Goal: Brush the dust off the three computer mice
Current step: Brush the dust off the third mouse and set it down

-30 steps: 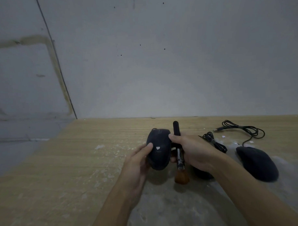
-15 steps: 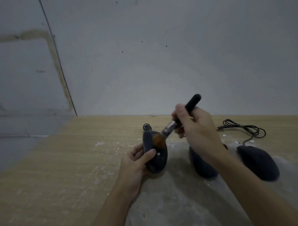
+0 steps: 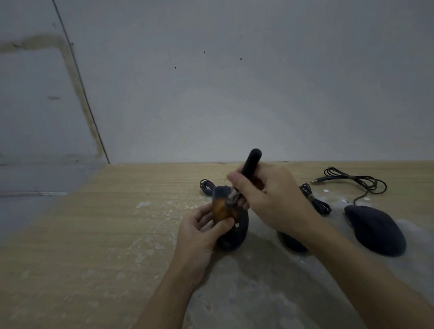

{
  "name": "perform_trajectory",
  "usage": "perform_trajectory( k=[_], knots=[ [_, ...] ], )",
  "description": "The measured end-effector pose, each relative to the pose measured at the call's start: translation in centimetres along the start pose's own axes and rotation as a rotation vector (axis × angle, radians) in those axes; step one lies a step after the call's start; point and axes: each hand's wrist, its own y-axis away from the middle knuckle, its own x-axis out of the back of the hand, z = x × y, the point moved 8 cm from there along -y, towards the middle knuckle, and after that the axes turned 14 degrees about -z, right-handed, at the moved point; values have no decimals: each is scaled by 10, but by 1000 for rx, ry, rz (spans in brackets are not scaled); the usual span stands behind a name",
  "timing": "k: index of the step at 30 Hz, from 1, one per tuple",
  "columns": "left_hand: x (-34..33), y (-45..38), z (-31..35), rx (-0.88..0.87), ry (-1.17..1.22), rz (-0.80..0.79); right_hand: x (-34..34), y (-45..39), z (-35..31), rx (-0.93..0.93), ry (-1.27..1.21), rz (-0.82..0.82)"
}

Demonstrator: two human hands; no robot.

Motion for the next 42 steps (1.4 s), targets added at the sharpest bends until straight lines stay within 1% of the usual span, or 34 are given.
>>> perform_trajectory(
  k=[2,3,5,6,8,9,12,13,15,16,18,19,21,23,25,26,28,29,32,35,36,39,41,42],
  knots=[
    [-1,0,0,0,-2,-9,8,1,-3,36,47,68],
    [0,-1,0,-3,7,-5,8,1,-2,31,29,60],
    [1,-1,-1,3,12,-3,5,-1,4,-19,-34,-11],
    [0,-1,-2,6,1,-14,8,-1,5,-29,-32,-6],
    [-1,0,-2,14,-7,-31,18,2,4,-10,7,81],
    [-1,0,-2,11,5,-31,21,2,6,-9,-11,92],
    [1,-1,-2,-10,49,-25,10,1,12,-57,-183,-27],
    [1,-1,-1,-7,45,-36,11,1,13,-54,-177,-4],
    [-1,-1,-1,4,22,-58,22,3,11,-32,-100,112],
    [-1,-1,-1,3,23,-57,23,3,12,-27,-99,125],
    [0,-2,-2,-7,37,-45,20,1,13,-40,-152,72],
    [0,-2,-1,-8,35,-48,20,0,14,-48,-148,71],
    [-2,-2,-1,-8,22,-66,25,2,13,-46,-65,135],
    [-1,-2,0,-19,31,-61,23,1,12,-51,-50,109],
    [0,-2,1,-36,57,-43,23,1,16,-81,-141,61],
    [0,-1,2,-41,62,-45,26,2,17,-87,-155,72],
    [-3,-1,3,-46,52,-71,32,3,15,-74,-82,124],
    [-5,-1,3,-48,52,-82,30,3,13,-67,-71,117],
    [-7,0,4,-43,55,-106,10,1,9,-47,-184,-5],
    [-7,0,4,-34,40,-114,17,1,5,-15,-44,77],
    [-6,0,4,-35,40,-109,18,1,5,-11,-20,75],
    [-7,0,4,-42,49,-114,14,1,8,-35,-116,13],
    [-7,0,4,-45,53,-118,18,1,7,-22,-81,56],
    [-7,0,4,-44,56,-116,17,1,7,-15,-53,47]
  ],
)
